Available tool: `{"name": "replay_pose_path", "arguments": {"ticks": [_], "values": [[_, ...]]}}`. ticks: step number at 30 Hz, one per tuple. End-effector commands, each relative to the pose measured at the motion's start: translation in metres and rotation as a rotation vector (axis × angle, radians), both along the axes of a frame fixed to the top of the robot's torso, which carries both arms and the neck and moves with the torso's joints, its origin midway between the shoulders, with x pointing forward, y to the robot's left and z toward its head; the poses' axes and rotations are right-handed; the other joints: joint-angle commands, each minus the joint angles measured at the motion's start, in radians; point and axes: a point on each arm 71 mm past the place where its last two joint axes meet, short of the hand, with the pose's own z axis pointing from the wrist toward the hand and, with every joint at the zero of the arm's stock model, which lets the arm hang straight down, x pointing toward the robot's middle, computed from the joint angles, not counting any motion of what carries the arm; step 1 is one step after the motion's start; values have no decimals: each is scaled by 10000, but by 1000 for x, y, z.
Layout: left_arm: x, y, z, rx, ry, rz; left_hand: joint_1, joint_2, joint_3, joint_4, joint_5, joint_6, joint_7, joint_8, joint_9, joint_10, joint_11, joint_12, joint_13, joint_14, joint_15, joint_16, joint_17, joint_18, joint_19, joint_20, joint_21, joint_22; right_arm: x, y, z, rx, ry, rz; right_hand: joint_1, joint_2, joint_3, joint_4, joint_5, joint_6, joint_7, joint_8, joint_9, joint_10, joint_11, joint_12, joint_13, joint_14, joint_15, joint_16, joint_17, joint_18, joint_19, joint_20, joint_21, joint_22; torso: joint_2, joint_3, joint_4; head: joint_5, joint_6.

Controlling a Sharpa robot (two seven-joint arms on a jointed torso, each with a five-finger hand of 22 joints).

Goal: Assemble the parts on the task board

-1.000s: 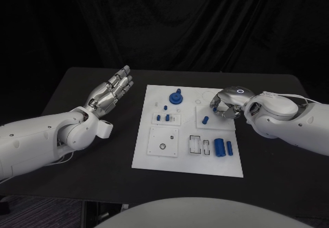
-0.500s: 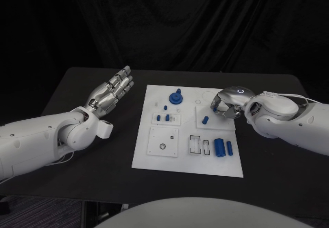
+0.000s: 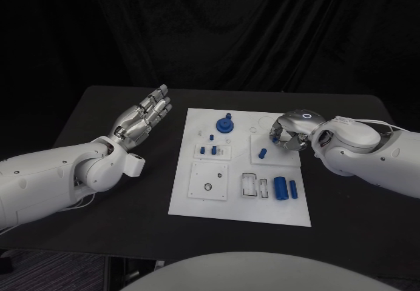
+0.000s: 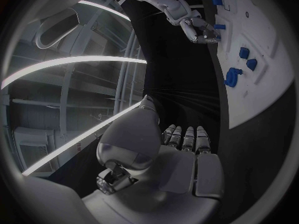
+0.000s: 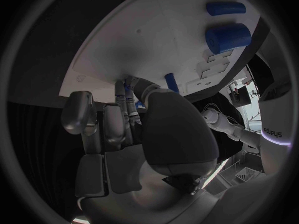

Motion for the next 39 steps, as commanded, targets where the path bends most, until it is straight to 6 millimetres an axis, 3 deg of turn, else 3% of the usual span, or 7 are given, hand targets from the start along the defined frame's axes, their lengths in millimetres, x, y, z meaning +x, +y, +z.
{"name": "replay_pose_path", "arguments": {"ticks": [1, 19, 30, 39], "values": [[-2, -2, 5, -565, -710, -155, 148, 16, 69, -20, 72, 6, 64, 0, 9, 1, 103, -67, -8, 14, -201, -36, -15, -58, -11, 105, -60, -9, 0, -3, -3, -31, -3, -152, 84, 117, -22, -90, 43, 133, -7, 95, 81, 105, -28, 72, 65, 17, -97, -70, -27, 73, -6, -86, 51, 1391, 3, -6, 9, -11, 0], [-3, -1, 1, -532, -552, -179, 233, 70, 84, -10, 168, 41, 143, 7, 15, 1, 206, -67, -8, 14, 26, -36, -15, -44, -11, 341, -60, -9, -4, 0, 5, 595, -704, 203, 204, 199, -28, -223, 176, 336, -54, 273, 279, 182, -72, 45, 119, -7, -144, -155, -161, 46, 32, -147, 146, 1426, -2, -4, 7, 12, 0], [-3, -1, 1, -523, -568, -150, 227, 89, 59, -4, 145, -26, 322, -9, 1, 1, 342, -67, -8, 14, 71, -36, -15, -12, -11, 426, -60, -9, -4, 1, 30, 650, -1024, 217, 198, 189, -38, -225, 181, 348, -55, 284, 295, 192, -73, 41, 122, -12, -147, -167, -183, 45, 32, -151, 147, 1427, -5, 4, -18, -1, 0], [-3, 0, 1, -502, -582, -106, 218, 79, 31, -5, 119, 1, 436, -2, 8, 1, 397, -67, -8, 14, -6, -36, -15, 32, -8, 389, -56, 2, -14, 13, 57, 735, -1152, 624, 139, 181, -79, -190, 125, 357, -56, 303, 333, 210, -73, 23, 129, -23, -146, -190, -219, 40, 32, -153, 156, 1432, -17, -14, -13, 60, 0]]}}
